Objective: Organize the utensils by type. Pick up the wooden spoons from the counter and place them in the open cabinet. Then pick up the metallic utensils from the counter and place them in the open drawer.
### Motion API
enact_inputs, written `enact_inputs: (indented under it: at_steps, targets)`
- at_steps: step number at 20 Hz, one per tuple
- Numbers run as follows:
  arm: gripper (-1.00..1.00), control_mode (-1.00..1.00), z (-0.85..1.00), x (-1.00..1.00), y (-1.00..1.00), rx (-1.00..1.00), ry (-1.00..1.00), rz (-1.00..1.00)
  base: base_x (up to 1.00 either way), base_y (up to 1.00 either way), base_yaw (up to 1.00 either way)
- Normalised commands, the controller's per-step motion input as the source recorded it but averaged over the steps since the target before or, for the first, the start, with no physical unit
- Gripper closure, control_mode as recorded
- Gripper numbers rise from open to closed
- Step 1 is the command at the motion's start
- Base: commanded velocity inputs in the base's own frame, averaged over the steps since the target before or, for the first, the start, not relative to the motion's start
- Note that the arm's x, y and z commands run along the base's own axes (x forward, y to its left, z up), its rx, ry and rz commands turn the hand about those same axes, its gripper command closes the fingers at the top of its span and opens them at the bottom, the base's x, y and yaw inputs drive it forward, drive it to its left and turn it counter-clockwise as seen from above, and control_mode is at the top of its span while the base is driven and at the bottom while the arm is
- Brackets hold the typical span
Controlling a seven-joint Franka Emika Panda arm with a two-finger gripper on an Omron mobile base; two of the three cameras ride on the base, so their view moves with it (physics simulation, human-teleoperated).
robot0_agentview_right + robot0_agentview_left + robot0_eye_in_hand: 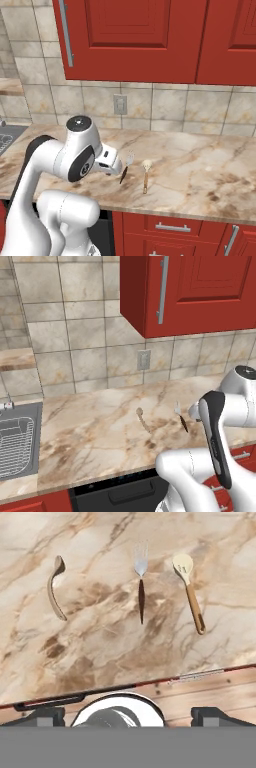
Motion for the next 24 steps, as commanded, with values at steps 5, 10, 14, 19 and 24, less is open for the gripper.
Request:
enact_inputs:
  at_steps: [5, 10, 14, 19, 24]
  targets:
    - [-1.0, -1.0, -0.3, 0.32, -0.18, 0.0, 0.0, 0.0, 0.0, 0.0, 0.0]
    - [-1.0, -1.0, -0.31, 0.35, -0.11, 0.0, 0.02, 0.0, 0.0, 0.0, 0.0]
    - [-1.0, -1.0, -0.27, 0.42, -0.03, 0.0, 0.07, 0.0, 0.0, 0.0, 0.0]
    - [-1.0, -1.0, -0.24, 0.47, -0.01, 0.0, 0.11, 0.0, 0.0, 0.0, 0.0]
    - [-1.0, -1.0, -0.27, 0.51, -0.02, 0.0, 0.09, 0.0, 0.0, 0.0, 0.0]
